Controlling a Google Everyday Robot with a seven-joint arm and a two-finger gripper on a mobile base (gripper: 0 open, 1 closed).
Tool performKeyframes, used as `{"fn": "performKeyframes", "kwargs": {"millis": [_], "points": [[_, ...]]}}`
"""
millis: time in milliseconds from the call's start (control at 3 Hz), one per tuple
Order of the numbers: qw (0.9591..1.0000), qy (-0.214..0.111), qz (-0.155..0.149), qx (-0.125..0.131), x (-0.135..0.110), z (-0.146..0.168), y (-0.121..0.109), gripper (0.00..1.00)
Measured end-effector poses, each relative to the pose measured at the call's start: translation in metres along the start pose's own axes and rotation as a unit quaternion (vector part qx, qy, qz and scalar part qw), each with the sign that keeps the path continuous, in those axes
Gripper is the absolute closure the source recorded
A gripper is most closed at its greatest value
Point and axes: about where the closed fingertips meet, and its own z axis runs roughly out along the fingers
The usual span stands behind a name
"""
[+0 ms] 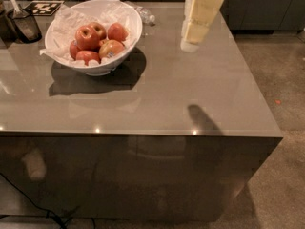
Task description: Pick apple from white bowl
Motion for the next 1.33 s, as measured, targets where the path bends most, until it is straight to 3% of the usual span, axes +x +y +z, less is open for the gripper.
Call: {"fn": "performKeyframes", "kwargs": {"millis": [667, 1333], "points": [[0.9996, 0.003, -0.021, -0.017, -0.047, 0.051, -0.061, 0.00], [0.9992, -0.024, -0.032, 0.005, -0.067, 0.057, -0.076, 0.00]]}}
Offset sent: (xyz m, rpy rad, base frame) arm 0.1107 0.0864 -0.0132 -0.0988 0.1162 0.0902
